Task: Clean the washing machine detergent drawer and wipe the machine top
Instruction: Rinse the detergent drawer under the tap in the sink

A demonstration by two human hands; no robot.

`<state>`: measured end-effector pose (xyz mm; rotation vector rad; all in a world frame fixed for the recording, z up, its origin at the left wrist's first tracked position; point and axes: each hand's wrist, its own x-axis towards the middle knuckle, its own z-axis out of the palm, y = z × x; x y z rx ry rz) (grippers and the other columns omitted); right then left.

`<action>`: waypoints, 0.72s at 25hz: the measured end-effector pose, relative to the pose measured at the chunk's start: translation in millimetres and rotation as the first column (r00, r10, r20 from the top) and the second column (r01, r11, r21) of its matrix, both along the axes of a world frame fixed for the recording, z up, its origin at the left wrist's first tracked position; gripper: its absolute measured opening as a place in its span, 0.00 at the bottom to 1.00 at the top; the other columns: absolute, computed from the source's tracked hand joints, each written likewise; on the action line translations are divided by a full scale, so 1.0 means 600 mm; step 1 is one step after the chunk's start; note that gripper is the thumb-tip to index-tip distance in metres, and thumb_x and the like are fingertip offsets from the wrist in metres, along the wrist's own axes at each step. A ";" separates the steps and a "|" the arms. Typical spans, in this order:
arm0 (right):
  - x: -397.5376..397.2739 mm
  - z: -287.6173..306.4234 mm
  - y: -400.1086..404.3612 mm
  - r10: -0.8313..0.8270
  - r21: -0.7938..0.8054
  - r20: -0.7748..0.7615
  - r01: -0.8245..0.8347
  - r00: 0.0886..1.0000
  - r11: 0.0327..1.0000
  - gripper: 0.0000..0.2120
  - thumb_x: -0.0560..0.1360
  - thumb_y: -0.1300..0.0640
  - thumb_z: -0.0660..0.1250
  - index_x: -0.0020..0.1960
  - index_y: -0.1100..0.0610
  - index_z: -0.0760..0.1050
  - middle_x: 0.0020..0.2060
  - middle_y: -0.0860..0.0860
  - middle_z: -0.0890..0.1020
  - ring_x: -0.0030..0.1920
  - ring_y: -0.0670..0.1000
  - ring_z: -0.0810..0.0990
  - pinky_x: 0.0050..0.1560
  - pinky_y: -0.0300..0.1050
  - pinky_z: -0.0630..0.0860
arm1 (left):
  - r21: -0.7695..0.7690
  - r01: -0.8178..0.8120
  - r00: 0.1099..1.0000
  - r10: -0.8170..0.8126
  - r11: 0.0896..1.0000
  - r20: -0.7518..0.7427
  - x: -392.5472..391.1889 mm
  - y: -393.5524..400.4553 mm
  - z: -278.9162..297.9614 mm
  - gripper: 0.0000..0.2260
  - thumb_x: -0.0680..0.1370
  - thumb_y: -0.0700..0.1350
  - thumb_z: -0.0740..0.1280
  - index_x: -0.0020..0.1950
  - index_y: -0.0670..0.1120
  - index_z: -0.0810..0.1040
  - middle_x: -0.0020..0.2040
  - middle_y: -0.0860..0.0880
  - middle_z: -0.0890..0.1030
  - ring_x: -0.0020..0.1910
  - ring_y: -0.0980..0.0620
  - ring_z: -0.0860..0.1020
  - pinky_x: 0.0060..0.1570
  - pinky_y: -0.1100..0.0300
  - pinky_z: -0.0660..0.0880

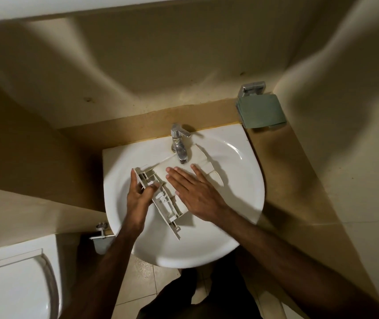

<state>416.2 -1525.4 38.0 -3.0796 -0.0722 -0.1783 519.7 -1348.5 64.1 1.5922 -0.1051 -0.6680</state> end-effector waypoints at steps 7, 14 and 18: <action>-0.011 0.002 0.023 -0.173 0.047 -0.001 0.173 0.985 0.984 0.27 0.88 0.48 0.48 0.85 0.55 0.53 0.85 0.53 0.50 0.84 0.52 0.47 0.81 0.64 0.52 | -0.007 0.026 1.000 -0.026 1.000 0.005 -0.010 -0.021 -0.001 0.24 0.80 0.42 0.67 0.76 0.51 0.70 0.63 0.48 0.84 0.62 0.46 0.83 0.62 0.44 0.79; -0.030 -0.016 -0.082 -0.509 0.247 -0.091 0.515 0.856 0.821 0.30 0.87 0.41 0.50 0.85 0.52 0.52 0.85 0.51 0.50 0.84 0.53 0.47 0.79 0.65 0.57 | 0.047 0.022 1.000 -0.022 0.999 0.001 -0.015 -0.035 -0.009 0.25 0.82 0.35 0.65 0.77 0.51 0.67 0.61 0.46 0.84 0.61 0.44 0.83 0.61 0.43 0.79; -0.015 -0.021 -0.016 -0.638 0.282 -0.099 0.636 0.764 0.718 0.31 0.87 0.42 0.48 0.85 0.55 0.50 0.85 0.55 0.47 0.84 0.55 0.42 0.81 0.63 0.53 | 0.064 -0.050 0.998 0.051 0.997 -0.026 -0.020 -0.026 -0.010 0.27 0.82 0.39 0.65 0.80 0.52 0.64 0.62 0.50 0.84 0.59 0.50 0.84 0.59 0.45 0.80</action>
